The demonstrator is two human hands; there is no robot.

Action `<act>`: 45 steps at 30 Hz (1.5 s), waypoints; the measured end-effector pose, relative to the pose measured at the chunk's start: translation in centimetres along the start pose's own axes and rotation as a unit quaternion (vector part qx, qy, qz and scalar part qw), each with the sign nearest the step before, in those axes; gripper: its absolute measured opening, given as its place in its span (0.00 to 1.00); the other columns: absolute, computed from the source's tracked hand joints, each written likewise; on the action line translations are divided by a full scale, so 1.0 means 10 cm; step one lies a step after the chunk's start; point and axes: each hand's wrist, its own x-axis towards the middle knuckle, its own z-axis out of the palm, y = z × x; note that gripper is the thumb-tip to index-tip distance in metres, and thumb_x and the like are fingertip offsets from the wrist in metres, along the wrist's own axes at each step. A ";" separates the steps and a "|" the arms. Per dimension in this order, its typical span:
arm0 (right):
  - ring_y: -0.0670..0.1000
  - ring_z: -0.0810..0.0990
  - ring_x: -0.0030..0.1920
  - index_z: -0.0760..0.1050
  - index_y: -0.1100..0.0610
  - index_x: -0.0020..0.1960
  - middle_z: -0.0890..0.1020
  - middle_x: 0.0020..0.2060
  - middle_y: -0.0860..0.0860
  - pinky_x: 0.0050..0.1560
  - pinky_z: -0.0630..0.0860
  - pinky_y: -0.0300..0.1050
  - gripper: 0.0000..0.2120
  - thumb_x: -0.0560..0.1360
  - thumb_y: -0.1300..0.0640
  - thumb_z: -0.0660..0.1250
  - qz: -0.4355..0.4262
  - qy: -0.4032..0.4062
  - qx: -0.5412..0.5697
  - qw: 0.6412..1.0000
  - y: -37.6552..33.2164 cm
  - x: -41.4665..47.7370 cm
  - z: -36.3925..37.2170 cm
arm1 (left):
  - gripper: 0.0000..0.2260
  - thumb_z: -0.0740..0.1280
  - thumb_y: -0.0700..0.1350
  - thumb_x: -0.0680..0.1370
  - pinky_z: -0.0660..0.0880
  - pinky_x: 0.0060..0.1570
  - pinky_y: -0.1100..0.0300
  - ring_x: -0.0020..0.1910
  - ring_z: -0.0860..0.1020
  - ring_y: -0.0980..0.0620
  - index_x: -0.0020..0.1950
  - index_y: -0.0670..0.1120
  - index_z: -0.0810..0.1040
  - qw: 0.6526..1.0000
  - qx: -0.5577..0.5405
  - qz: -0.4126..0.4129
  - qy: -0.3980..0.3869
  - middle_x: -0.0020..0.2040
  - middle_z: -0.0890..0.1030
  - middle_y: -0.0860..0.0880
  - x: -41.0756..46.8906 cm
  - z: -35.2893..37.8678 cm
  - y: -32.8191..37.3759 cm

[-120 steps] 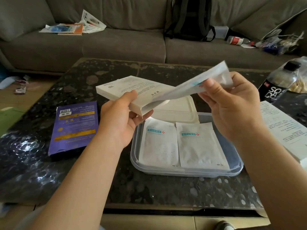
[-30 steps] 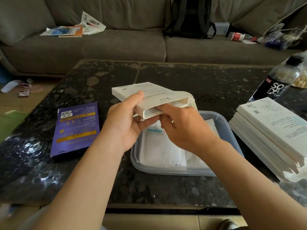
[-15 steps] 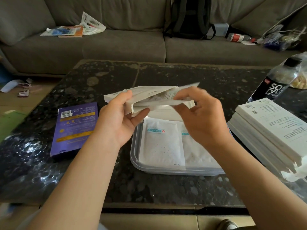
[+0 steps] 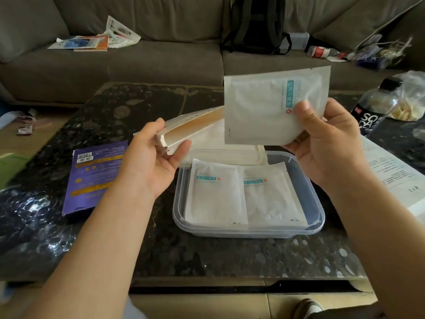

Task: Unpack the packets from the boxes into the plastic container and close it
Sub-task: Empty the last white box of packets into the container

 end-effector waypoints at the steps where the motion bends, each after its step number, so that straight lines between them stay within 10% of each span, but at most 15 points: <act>1: 0.57 0.84 0.57 0.77 0.58 0.56 0.86 0.54 0.54 0.50 0.82 0.61 0.06 0.81 0.61 0.65 0.007 -0.005 -0.009 1.000 -0.01 0.02 -0.05 | 0.12 0.70 0.46 0.81 0.83 0.35 0.61 0.48 0.88 0.47 0.62 0.41 0.79 1.000 -0.002 0.002 -0.001 0.56 0.86 0.40 0.00 0.00 0.00; 13: 0.53 0.87 0.49 0.80 0.56 0.55 0.87 0.48 0.52 0.45 0.85 0.51 0.09 0.78 0.54 0.66 0.187 -0.213 -0.305 0.909 -0.04 0.06 -0.27 | 0.15 0.69 0.49 0.83 0.83 0.36 0.61 0.52 0.88 0.47 0.68 0.46 0.78 0.998 0.064 0.026 -0.006 0.56 0.87 0.43 -0.05 0.05 -0.09; 18: 0.44 0.82 0.43 0.79 0.45 0.54 0.83 0.49 0.44 0.37 0.76 0.37 0.06 0.79 0.46 0.67 0.093 -0.199 -0.614 0.758 0.09 0.13 -0.16 | 0.15 0.68 0.48 0.83 0.84 0.36 0.60 0.53 0.87 0.46 0.68 0.46 0.78 0.996 0.084 0.013 -0.022 0.58 0.86 0.43 -0.05 0.07 -0.13; 23: 0.52 0.75 0.58 0.73 0.45 0.69 0.75 0.61 0.50 0.53 0.78 0.49 0.24 0.76 0.39 0.69 -0.042 -0.147 -0.805 0.573 0.23 0.04 0.01 | 0.16 0.69 0.48 0.82 0.84 0.37 0.59 0.53 0.87 0.46 0.70 0.47 0.77 0.995 0.097 0.010 -0.031 0.60 0.86 0.43 -0.05 0.08 -0.17; 27: 0.54 0.79 0.57 0.71 0.47 0.69 0.76 0.63 0.51 0.55 0.81 0.55 0.26 0.77 0.34 0.63 -0.013 -0.187 -0.766 0.615 0.31 -0.20 0.20 | 0.16 0.70 0.49 0.82 0.85 0.38 0.59 0.53 0.87 0.46 0.70 0.48 0.77 0.994 0.104 0.009 -0.030 0.59 0.86 0.44 -0.05 0.09 -0.18; 33: 0.58 0.61 0.77 0.47 0.43 0.80 0.56 0.79 0.49 0.75 0.63 0.60 0.44 0.72 0.24 0.52 0.094 -0.338 -0.760 0.547 0.49 -0.33 0.07 | 0.16 0.70 0.49 0.82 0.83 0.35 0.60 0.54 0.87 0.46 0.70 0.50 0.77 0.993 0.113 0.002 -0.027 0.59 0.86 0.44 -0.06 0.11 -0.22; 45: 0.56 0.40 0.81 0.33 0.42 0.80 0.38 0.81 0.45 0.78 0.48 0.59 0.51 0.72 0.27 0.62 0.112 -0.411 -0.750 0.506 0.39 -0.18 -0.12 | 0.16 0.70 0.48 0.82 0.83 0.35 0.59 0.54 0.87 0.45 0.70 0.49 0.78 0.991 0.124 -0.011 -0.043 0.59 0.86 0.44 -0.06 0.12 -0.28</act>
